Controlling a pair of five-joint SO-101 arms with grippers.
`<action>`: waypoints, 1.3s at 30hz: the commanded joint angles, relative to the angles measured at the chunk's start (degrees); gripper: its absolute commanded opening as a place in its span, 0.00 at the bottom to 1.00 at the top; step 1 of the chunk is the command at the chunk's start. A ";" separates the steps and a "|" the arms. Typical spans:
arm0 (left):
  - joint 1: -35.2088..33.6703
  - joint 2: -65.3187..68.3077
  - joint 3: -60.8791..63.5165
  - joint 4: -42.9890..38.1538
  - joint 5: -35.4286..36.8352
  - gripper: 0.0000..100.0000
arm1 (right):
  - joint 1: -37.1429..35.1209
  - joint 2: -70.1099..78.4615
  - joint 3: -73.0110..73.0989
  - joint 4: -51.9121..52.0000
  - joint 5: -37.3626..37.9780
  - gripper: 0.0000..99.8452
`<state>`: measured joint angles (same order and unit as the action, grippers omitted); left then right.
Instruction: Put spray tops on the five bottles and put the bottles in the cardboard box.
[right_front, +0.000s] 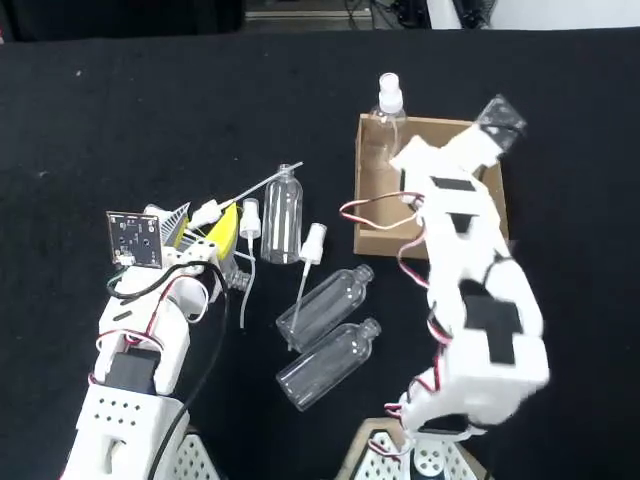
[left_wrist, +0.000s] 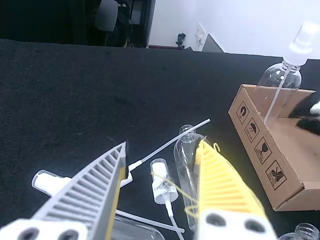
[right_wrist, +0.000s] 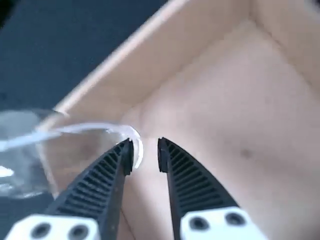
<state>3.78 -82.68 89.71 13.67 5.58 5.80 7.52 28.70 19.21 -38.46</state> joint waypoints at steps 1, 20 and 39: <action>-0.31 -0.62 -0.48 -1.32 -0.44 0.22 | 3.43 -10.68 3.47 -1.49 -0.44 0.07; -1.27 -0.09 -1.54 -0.35 -0.44 0.22 | -10.46 -45.49 20.97 16.79 24.97 0.07; -16.57 21.80 -21.49 8.88 9.85 0.22 | -33.67 -39.52 20.97 19.78 31.74 0.19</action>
<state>-12.13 -71.25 76.35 22.46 14.64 -25.23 -32.40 49.89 38.64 -7.34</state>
